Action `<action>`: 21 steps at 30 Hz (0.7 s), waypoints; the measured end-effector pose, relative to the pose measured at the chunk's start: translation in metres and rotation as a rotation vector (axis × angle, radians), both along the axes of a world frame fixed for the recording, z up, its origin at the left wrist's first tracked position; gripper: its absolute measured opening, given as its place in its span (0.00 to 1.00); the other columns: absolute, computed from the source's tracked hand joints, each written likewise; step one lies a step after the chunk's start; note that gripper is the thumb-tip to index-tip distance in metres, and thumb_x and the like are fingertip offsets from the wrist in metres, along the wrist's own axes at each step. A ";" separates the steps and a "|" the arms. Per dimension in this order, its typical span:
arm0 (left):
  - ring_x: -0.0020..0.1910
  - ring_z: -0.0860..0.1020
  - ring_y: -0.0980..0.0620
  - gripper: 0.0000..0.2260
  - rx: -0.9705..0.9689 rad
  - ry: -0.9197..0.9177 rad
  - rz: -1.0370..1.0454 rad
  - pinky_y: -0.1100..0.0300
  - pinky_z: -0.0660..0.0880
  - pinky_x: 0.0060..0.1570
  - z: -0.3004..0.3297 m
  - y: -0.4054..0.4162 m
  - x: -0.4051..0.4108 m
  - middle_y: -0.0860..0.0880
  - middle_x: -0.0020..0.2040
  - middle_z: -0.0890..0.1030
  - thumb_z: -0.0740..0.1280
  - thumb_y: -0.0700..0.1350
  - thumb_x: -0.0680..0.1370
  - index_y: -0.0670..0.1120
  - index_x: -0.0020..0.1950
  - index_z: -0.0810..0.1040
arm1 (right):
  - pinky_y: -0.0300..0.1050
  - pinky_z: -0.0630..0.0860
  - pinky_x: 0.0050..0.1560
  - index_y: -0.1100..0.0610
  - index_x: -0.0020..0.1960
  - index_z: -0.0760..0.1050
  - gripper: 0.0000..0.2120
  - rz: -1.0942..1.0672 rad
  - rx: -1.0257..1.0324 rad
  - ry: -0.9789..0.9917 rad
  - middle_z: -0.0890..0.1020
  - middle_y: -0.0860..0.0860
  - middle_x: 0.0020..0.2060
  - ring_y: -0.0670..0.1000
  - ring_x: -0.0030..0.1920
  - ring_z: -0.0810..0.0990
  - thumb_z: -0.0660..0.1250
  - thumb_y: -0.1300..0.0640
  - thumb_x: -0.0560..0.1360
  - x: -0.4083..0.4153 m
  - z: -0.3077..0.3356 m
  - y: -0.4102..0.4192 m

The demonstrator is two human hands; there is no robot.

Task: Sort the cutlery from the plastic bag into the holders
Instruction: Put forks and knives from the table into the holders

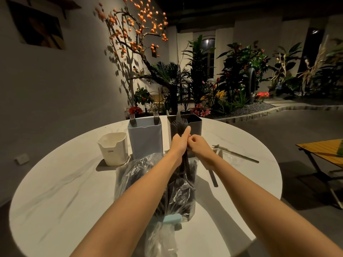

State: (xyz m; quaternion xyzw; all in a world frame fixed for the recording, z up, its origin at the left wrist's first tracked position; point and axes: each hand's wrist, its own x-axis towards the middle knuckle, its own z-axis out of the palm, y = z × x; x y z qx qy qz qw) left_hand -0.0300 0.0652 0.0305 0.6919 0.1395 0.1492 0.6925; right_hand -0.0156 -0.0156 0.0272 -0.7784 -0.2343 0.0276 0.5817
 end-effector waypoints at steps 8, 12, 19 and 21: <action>0.51 0.77 0.47 0.15 -0.111 0.010 0.010 0.50 0.75 0.60 0.001 0.015 0.005 0.43 0.50 0.78 0.58 0.51 0.83 0.46 0.45 0.79 | 0.30 0.66 0.27 0.60 0.31 0.67 0.19 0.169 -0.092 0.055 0.68 0.46 0.20 0.41 0.22 0.69 0.61 0.57 0.80 0.003 0.010 -0.006; 0.43 0.77 0.48 0.12 -0.093 -0.008 0.000 0.50 0.77 0.52 0.003 0.024 0.006 0.45 0.42 0.78 0.60 0.48 0.82 0.43 0.52 0.79 | 0.37 0.66 0.28 0.58 0.47 0.71 0.08 0.107 -0.001 0.162 0.71 0.48 0.29 0.41 0.26 0.70 0.56 0.57 0.81 0.007 0.014 -0.004; 0.27 0.72 0.53 0.12 -0.171 0.020 -0.059 0.60 0.73 0.30 0.005 0.033 0.007 0.49 0.30 0.73 0.60 0.48 0.83 0.43 0.44 0.74 | 0.28 0.65 0.21 0.64 0.58 0.74 0.12 0.114 0.109 0.143 0.74 0.52 0.34 0.40 0.26 0.72 0.53 0.64 0.83 0.004 0.021 0.003; 0.22 0.66 0.56 0.12 -0.197 0.006 -0.091 0.65 0.67 0.23 0.009 0.033 0.005 0.50 0.28 0.69 0.59 0.47 0.83 0.43 0.42 0.72 | 0.29 0.62 0.19 0.65 0.59 0.75 0.13 0.108 0.090 0.143 0.73 0.52 0.33 0.39 0.20 0.69 0.53 0.63 0.83 0.006 0.023 0.006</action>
